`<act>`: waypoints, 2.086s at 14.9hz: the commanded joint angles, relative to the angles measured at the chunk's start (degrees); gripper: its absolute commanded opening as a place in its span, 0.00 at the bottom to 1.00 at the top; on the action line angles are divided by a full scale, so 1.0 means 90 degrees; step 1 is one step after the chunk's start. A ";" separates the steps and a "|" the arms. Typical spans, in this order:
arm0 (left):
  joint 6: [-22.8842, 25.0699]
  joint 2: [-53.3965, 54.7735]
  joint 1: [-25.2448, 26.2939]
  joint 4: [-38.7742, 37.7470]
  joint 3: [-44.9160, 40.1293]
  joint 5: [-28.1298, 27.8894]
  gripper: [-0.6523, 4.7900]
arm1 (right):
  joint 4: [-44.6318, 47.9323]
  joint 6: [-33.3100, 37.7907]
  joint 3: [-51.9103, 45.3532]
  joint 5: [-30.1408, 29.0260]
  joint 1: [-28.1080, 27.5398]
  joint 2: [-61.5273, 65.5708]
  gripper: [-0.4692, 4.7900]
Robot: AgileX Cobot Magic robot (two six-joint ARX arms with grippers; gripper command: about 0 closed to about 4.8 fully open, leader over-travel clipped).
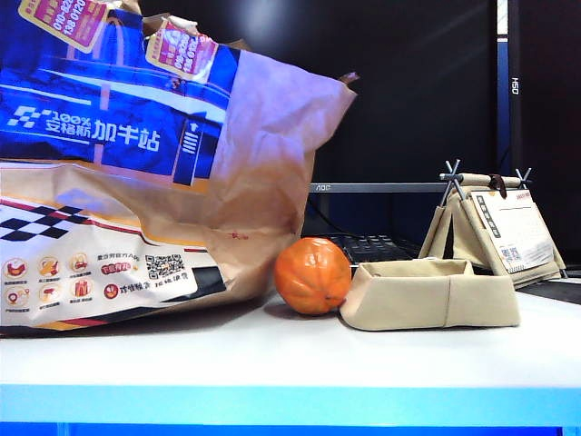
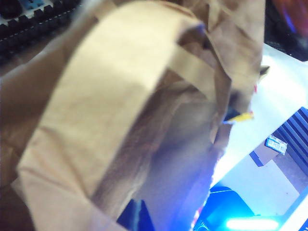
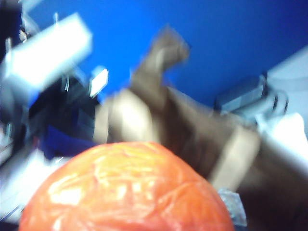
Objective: Open the paper bag and put two oranges into the paper bag.
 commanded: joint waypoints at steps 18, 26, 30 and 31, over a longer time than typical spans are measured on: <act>0.0316 -0.0019 0.0034 0.0151 0.0019 -0.0083 0.11 | -0.1161 0.0418 0.2905 -0.1158 0.0362 0.1996 0.08; 0.0308 -0.0019 0.0075 0.0214 0.0022 0.0165 0.11 | -0.1460 -0.0029 0.2880 -0.0605 0.0743 0.2176 0.08; 0.0311 -0.0022 0.0073 0.0206 0.0022 0.0209 0.11 | -0.1253 -0.0022 0.2880 -0.0330 0.0763 0.2429 0.08; 0.0311 -0.0022 0.0075 0.0199 0.0022 0.0209 0.11 | -0.1222 -0.0027 0.2880 -0.0287 0.0753 0.2467 0.08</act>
